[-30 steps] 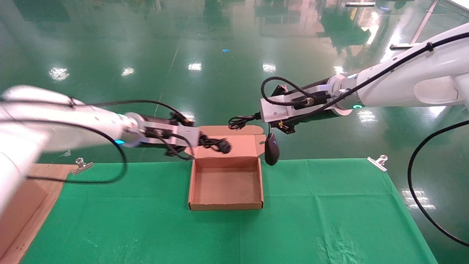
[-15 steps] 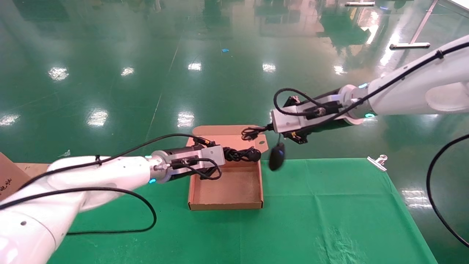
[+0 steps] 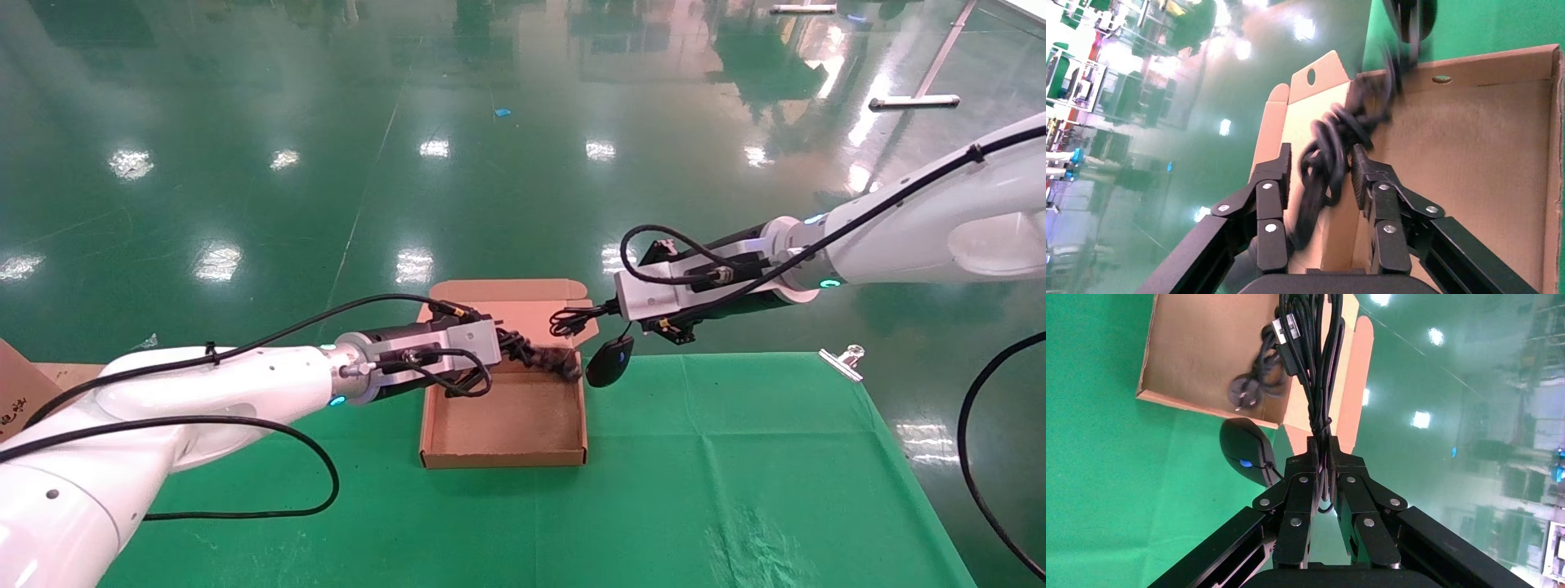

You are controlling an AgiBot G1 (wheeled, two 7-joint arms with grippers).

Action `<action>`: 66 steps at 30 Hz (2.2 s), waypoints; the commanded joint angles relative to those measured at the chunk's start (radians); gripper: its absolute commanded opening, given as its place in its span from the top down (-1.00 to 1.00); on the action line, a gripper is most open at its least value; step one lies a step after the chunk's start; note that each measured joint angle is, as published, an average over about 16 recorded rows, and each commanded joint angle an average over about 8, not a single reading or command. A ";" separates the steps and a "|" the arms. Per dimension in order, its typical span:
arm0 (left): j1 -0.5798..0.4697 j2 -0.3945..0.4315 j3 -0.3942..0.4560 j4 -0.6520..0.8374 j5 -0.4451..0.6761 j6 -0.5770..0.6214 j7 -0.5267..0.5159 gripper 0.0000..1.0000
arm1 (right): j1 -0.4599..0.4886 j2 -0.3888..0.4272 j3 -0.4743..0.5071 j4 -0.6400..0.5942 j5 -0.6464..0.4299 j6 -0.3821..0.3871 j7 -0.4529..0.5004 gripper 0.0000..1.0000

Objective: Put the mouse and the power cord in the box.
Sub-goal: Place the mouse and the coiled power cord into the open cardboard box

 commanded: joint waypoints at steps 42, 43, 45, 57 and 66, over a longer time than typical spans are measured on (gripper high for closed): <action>-0.088 -0.167 -0.075 0.145 -0.260 0.100 0.038 -1.00 | -0.270 -0.040 -0.332 0.463 0.165 0.323 0.289 -1.00; -0.087 -0.166 -0.074 0.145 -0.259 0.099 0.038 -1.00 | -0.269 -0.040 -0.330 0.462 0.165 0.322 0.287 -1.00; -0.087 -0.165 -0.074 0.145 -0.259 0.097 0.036 -1.00 | -0.268 -0.040 -0.326 0.460 0.163 0.319 0.284 -1.00; -0.086 -0.159 -0.071 0.141 -0.253 0.087 0.031 -1.00 | -0.259 -0.040 -0.307 0.449 0.153 0.303 0.272 -1.00; -0.047 -0.198 -0.097 0.061 -0.273 0.133 -0.036 -1.00 | -0.299 0.011 -0.256 0.498 0.208 0.256 0.314 -1.00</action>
